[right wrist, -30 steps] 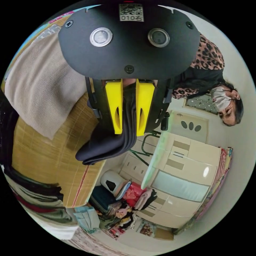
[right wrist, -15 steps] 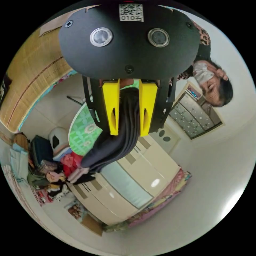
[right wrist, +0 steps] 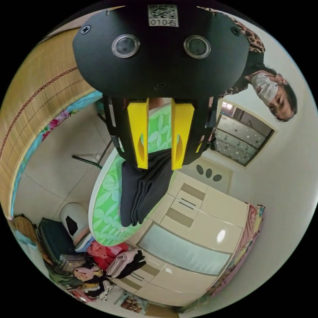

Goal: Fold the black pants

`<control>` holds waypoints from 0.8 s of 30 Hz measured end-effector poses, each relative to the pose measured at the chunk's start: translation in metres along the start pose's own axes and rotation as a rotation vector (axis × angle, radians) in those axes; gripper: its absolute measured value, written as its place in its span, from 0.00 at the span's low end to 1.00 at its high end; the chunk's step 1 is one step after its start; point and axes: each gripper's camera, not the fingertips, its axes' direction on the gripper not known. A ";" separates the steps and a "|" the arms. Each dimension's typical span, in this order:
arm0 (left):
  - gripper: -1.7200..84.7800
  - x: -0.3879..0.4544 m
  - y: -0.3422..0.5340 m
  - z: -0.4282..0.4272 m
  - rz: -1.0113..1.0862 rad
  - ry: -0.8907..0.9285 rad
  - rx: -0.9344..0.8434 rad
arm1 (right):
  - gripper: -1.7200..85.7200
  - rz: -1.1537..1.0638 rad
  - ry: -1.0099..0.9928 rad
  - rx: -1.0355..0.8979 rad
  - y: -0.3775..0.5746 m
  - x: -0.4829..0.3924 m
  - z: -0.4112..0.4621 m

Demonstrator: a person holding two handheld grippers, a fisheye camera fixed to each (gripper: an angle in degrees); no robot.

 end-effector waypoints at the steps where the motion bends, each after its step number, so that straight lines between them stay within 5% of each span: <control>1: 0.03 0.019 -0.003 0.016 0.044 0.008 -0.042 | 0.15 -0.006 0.025 -0.017 -0.007 -0.001 0.003; 9: 0.11 0.171 -0.014 0.144 0.470 -0.145 -0.277 | 0.16 0.046 -0.030 0.064 -0.024 0.020 0.001; 16: 0.16 0.297 0.042 0.248 0.959 -0.637 -0.231 | 0.14 0.114 -0.055 0.123 0.008 0.060 -0.021; 24: 0.16 0.321 0.056 0.298 0.943 -0.702 -0.288 | 0.13 0.151 -0.106 0.177 0.019 0.085 -0.048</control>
